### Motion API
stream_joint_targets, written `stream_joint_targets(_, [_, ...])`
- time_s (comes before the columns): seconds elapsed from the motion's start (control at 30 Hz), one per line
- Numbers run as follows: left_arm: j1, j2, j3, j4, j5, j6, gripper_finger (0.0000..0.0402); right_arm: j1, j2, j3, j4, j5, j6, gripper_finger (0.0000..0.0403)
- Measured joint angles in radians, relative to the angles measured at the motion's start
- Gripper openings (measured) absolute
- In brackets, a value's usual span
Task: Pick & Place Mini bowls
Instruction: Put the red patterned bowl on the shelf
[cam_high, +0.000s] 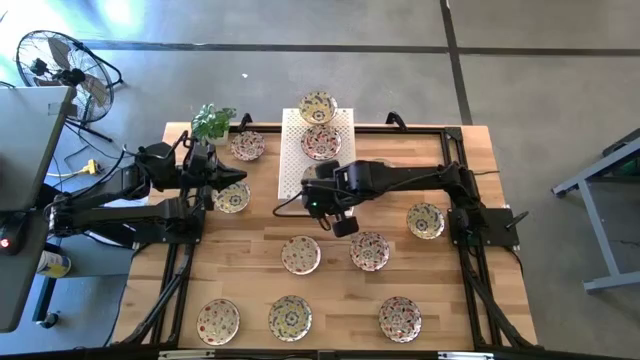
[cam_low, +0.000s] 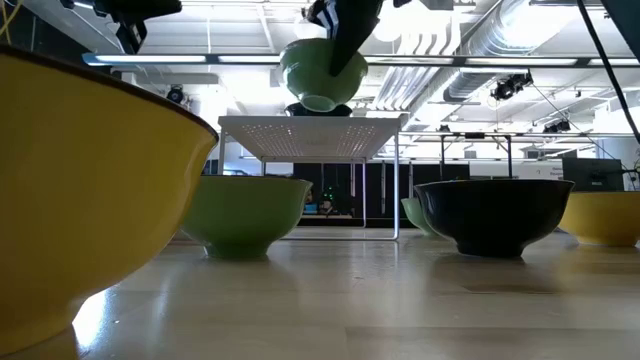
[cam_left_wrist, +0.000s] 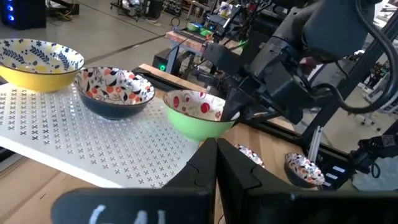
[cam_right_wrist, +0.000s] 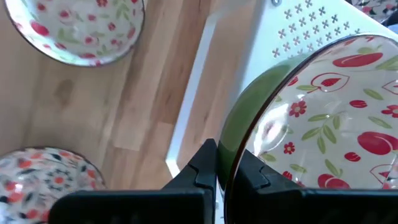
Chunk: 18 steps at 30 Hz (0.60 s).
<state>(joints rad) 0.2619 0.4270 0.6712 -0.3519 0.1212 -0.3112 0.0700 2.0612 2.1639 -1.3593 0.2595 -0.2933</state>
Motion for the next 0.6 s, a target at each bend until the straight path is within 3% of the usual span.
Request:
stream_joint_targets(0.43, [0.0,0.0,0.0,-0.014,0.0,0.0,0.0,-0.028,0.004,-0.002,-0.008,0.015,-0.123,0.0011])
stream_joint_targets(0.6, [0.0,0.0,0.0,-0.018,0.0,0.0,0.0,-0.031,0.003,-0.063,-0.011,0.023,-0.167,0.0012])
